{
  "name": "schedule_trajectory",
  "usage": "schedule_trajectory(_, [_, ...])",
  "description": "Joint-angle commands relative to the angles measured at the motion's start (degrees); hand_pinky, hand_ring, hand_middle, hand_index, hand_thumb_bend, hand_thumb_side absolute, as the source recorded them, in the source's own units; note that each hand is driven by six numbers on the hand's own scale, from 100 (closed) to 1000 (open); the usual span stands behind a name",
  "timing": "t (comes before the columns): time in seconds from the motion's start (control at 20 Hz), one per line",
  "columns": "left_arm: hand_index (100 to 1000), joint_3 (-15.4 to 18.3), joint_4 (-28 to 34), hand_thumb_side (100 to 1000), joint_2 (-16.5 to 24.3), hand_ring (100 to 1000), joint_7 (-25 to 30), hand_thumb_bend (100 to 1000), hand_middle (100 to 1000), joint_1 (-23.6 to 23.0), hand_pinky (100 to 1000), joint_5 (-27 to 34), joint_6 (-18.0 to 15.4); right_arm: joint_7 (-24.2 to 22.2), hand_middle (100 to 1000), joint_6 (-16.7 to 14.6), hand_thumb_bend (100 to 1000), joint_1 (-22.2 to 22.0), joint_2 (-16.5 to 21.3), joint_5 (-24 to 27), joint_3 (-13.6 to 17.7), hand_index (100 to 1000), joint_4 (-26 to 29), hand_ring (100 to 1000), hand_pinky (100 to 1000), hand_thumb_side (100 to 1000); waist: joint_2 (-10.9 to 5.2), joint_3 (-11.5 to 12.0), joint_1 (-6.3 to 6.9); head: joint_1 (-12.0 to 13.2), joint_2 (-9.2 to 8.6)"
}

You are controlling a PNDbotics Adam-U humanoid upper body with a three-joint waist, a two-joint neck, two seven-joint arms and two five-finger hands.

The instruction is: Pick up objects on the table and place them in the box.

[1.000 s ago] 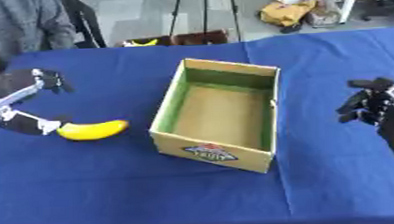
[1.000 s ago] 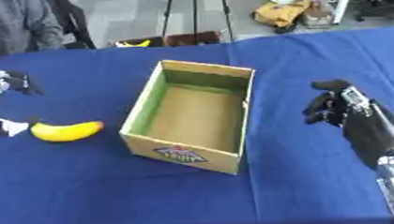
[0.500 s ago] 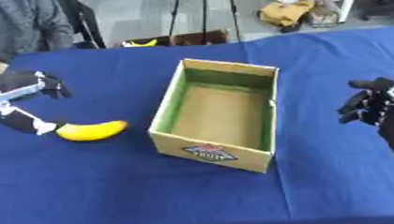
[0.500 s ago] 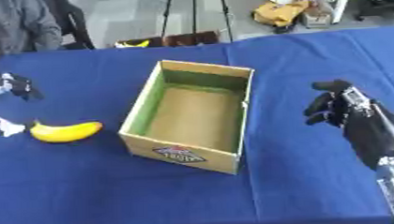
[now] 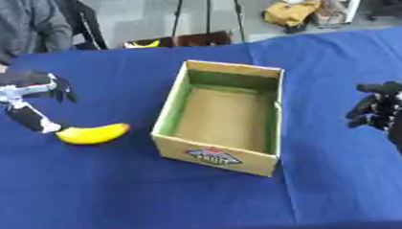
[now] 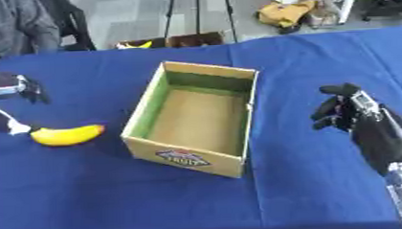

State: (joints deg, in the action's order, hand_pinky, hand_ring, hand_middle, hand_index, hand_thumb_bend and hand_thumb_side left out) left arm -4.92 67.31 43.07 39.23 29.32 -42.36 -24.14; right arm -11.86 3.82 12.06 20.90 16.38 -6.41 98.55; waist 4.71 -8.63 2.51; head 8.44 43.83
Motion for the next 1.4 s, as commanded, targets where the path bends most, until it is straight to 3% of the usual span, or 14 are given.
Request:
schedule_trajectory(0.05, [782, -0.6, -1.2, 228, 0.7, 705, 2.6, 405, 708, 1.6, 744, -1.3, -3.8, -0.3, 525, -0.1, 100, 0.7, 0.6, -0.2, 0.1, 808, 0.6, 610, 578, 836, -0.52, -0.1, 0.01, 0.3, 0.29])
schedule_trajectory(0.6, [792, -3.2, -3.4, 277, -0.7, 717, 6.3, 426, 721, 2.8, 756, -1.9, -7.0, -0.4, 525, -0.1, 100, 0.9, 0.6, -0.2, 0.1, 808, 0.7, 610, 578, 838, -0.48, -0.3, -0.02, 0.2, 0.29])
schedule_trajectory(1.4, [788, -4.0, -3.8, 271, -1.2, 714, 9.1, 466, 714, 2.5, 753, -2.2, -7.4, -0.4, 525, -0.1, 100, 0.8, 0.6, -0.2, 0.1, 807, 0.6, 609, 578, 842, -0.52, -0.5, 0.12, 0.1, 0.29])
